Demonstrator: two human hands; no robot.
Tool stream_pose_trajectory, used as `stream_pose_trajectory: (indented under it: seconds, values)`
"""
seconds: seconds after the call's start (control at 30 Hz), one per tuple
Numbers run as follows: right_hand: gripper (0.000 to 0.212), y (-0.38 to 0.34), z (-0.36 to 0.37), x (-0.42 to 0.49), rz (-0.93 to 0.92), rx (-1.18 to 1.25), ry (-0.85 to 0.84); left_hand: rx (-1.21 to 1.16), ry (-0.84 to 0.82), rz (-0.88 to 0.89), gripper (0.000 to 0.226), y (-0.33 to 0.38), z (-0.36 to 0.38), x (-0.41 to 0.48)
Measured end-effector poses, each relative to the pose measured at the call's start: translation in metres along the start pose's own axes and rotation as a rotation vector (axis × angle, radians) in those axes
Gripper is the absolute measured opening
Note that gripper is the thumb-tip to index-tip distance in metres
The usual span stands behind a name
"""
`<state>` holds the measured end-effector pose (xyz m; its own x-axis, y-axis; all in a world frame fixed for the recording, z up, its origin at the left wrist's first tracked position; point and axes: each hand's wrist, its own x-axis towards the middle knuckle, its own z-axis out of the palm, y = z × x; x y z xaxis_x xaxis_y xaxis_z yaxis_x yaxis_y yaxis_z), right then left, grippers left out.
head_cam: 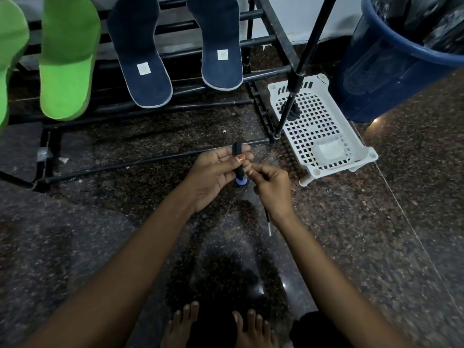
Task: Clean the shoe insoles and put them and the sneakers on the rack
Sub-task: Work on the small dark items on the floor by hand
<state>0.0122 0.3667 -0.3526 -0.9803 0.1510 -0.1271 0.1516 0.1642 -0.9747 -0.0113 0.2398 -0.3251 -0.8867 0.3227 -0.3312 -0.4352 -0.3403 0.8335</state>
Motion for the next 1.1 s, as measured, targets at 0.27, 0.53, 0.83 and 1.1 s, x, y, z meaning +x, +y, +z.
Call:
stream_pose_trajectory:
  seconds: [0.27, 0.53, 0.83, 1.1]
  values:
    - [0.013, 0.002, 0.007, -0.006, -0.127, -0.33, -0.093, 0.001, 0.114, 0.028, 0.022, -0.004, -0.005, 0.004]
    - [0.011, 0.002, 0.003, -0.008, -0.257, -0.526, -0.137, 0.322, 0.172, 0.013, 0.015, -0.008, -0.004, 0.005]
    - [0.009, -0.009, -0.004, -0.004, -0.23, -0.497, -0.167, 0.3, 0.174, -0.037, 0.017, -0.01, -0.005, 0.004]
    - [0.009, -0.005, 0.0, -0.009, -0.204, -0.516, -0.253, -0.109, 0.264, -0.042, 0.015, -0.004, -0.004, 0.009]
